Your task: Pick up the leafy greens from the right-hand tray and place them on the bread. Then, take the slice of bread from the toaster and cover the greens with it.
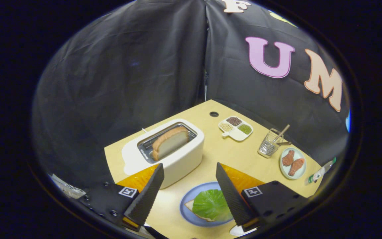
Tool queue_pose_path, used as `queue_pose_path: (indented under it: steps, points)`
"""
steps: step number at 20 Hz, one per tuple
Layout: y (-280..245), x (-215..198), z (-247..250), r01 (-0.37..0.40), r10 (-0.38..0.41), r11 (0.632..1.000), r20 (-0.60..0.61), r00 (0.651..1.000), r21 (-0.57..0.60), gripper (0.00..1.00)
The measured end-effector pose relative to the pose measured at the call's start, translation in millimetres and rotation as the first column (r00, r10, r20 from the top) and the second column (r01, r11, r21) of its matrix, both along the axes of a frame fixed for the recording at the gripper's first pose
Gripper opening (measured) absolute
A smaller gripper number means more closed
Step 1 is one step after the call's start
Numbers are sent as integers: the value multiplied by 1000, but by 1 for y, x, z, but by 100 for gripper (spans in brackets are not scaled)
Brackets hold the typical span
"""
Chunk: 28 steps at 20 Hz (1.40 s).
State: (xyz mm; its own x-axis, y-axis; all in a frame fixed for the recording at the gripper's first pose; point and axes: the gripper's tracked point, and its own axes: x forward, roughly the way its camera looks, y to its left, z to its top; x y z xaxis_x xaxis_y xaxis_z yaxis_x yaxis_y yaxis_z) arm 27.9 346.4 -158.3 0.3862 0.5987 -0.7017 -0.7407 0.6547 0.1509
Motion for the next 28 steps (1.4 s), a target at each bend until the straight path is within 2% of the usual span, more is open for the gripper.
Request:
queue_pose_path:
  steps: [7, 17, 21, 28]
  points:
    - [37, 4, 20, 33, -30, 998, -55, 998, 53, 100]
    - [67, 20, -5, 138, -125, 989, -188, 974, 53, 96]
    - [76, 27, -19, 147, -138, 989, -210, 968, 26, 96]
    - [89, 28, -35, 175, -170, 984, -287, 943, -8, 48]
